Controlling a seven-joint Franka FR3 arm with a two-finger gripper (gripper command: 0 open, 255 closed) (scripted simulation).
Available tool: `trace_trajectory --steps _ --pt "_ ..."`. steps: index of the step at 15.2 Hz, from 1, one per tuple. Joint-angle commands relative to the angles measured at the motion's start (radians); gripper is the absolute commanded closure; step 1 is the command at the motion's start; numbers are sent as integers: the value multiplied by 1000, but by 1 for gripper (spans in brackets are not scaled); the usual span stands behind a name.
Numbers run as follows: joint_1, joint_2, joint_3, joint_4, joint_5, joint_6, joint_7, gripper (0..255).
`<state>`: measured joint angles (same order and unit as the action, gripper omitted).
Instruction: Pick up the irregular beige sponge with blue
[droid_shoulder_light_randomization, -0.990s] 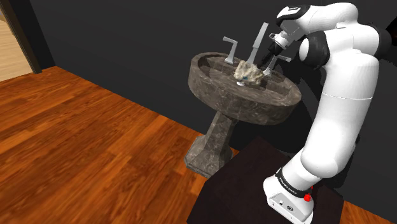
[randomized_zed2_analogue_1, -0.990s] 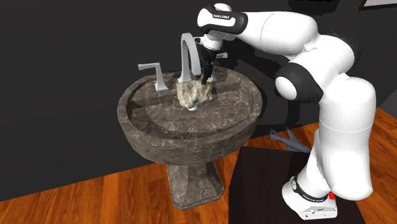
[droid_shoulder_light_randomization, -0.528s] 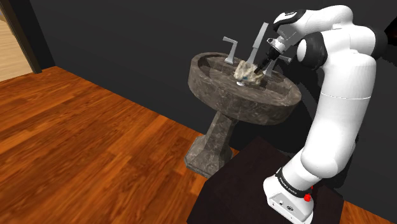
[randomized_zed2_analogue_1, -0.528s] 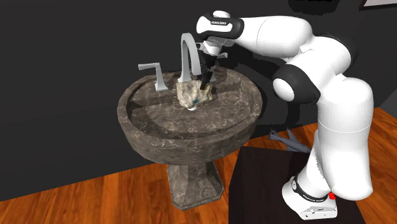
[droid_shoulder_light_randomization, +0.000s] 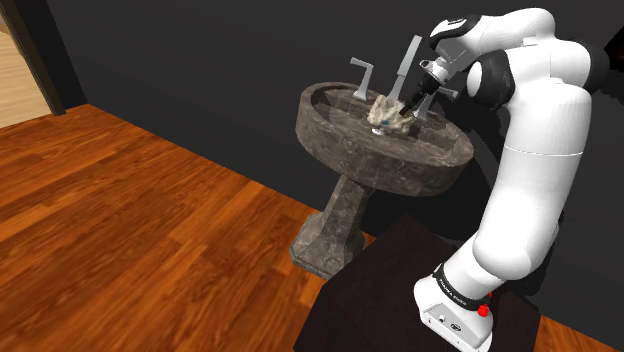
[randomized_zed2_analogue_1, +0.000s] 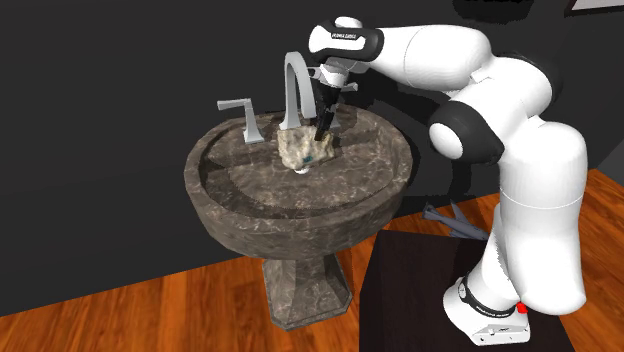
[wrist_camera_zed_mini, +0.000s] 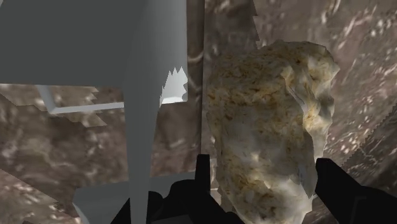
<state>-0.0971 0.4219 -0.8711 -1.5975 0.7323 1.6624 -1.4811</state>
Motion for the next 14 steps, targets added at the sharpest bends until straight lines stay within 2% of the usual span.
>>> trace_trajectory --steps 1,14 --pt "-1 2 1 0 1 0 -1 255" --pt "-27 -21 -11 146 -23 -139 73 255"
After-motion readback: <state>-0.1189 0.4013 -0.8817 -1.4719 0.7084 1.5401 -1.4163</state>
